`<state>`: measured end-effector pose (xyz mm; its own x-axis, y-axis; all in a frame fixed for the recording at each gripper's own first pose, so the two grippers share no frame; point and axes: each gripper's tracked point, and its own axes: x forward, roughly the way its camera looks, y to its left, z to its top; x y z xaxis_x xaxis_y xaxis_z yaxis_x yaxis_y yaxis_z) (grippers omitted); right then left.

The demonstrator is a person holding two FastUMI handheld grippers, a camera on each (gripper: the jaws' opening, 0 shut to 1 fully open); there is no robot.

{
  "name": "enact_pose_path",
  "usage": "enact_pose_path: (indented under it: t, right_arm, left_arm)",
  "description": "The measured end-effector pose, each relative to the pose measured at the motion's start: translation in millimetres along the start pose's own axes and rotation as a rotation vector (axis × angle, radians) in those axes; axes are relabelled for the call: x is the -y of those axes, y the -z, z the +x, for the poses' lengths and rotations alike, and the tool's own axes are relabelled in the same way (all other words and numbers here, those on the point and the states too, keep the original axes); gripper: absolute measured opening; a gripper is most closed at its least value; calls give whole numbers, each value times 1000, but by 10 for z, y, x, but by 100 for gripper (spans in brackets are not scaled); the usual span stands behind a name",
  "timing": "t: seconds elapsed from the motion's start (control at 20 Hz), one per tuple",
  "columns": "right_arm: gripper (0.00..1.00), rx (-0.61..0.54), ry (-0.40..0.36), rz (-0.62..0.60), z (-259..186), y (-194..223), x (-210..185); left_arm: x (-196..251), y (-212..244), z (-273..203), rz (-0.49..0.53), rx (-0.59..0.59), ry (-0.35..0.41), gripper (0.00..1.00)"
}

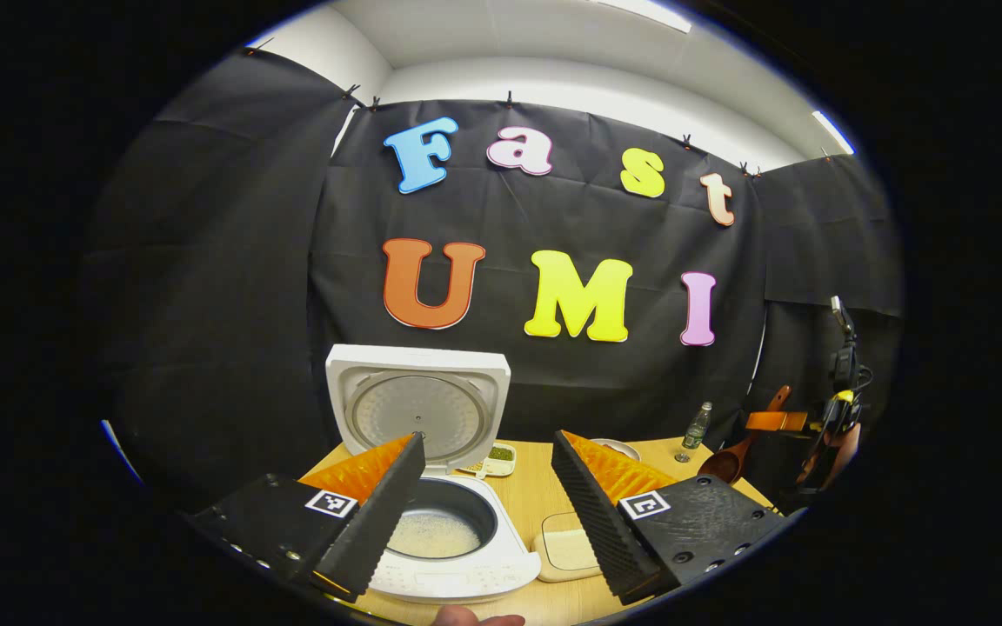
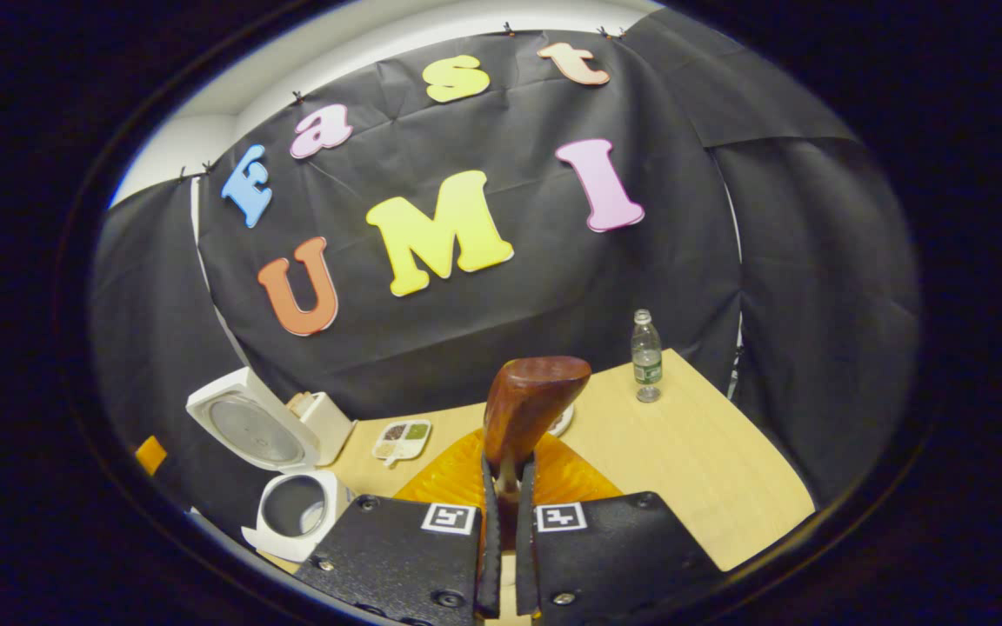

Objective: Close the left gripper, press the button to open the rice cooker; take a wooden spoon from the chopstick holder with the right hand, scoop a spoonful of rice and pour it into the rice cooker, then put the wooden spoon back into the chopstick holder.

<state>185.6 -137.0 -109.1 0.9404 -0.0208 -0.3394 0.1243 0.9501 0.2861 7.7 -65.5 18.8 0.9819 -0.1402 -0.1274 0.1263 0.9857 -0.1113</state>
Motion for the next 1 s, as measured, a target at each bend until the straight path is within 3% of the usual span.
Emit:
enact_pose_path:
  t: [0.45,1.0]
  right_arm:
    - [12,-86,66,37,383,514,521]
    - [12,-160,86,28,722,1103,707]
  left_arm:
    - [260,94,119,10,-45,0,94]
    - [284,180,67,17,-96,-39,94]
